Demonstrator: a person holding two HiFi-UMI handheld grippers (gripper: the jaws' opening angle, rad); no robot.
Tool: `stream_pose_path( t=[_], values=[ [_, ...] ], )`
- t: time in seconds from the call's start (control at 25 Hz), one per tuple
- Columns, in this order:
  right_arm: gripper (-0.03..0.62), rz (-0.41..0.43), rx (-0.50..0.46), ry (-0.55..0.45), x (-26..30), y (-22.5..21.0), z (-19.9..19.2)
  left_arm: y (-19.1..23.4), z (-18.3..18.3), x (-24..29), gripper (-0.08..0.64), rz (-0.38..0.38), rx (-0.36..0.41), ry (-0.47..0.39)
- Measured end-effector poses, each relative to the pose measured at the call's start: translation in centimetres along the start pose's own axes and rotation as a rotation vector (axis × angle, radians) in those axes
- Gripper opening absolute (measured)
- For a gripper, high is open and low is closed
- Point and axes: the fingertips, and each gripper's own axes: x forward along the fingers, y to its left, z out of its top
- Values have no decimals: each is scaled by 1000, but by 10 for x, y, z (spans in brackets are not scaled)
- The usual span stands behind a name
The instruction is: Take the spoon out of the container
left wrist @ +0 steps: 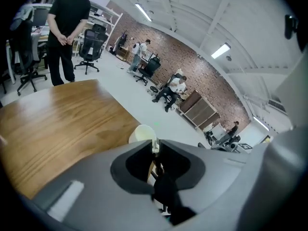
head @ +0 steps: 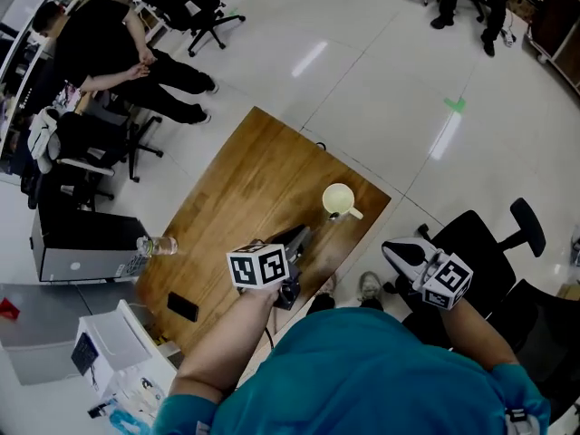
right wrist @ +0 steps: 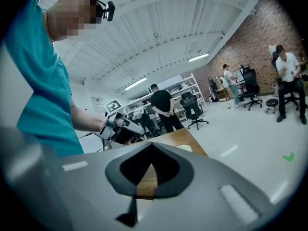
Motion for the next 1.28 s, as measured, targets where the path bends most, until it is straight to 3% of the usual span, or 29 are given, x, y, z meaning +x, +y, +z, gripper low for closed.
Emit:
stream_pose_path(
  t=[0.2,0.4,0.56,0.76,0.92,1.28],
  values=[
    [2,107,9,9,-21,26,-24,-34,-47,-61,48,-19,-12,-180],
    [2,261,-59,2,-22,124,-60,-43,-131,-158,48,-29,26,-392],
    [2,321,-113,28,-20,211,-91,-36,-210,-243,48,-45,22,-511],
    [2,405,-140,61,0,339,-121,-22,-287,-363,48,-28,38,-603],
    [2,474,-146,95,6,407,-137,-28,-345,-431,48,8,14,-664],
    [2,624,-164,94,-97,485,-149,-127,-464,-470,48,103,-53,-790]
  ],
)
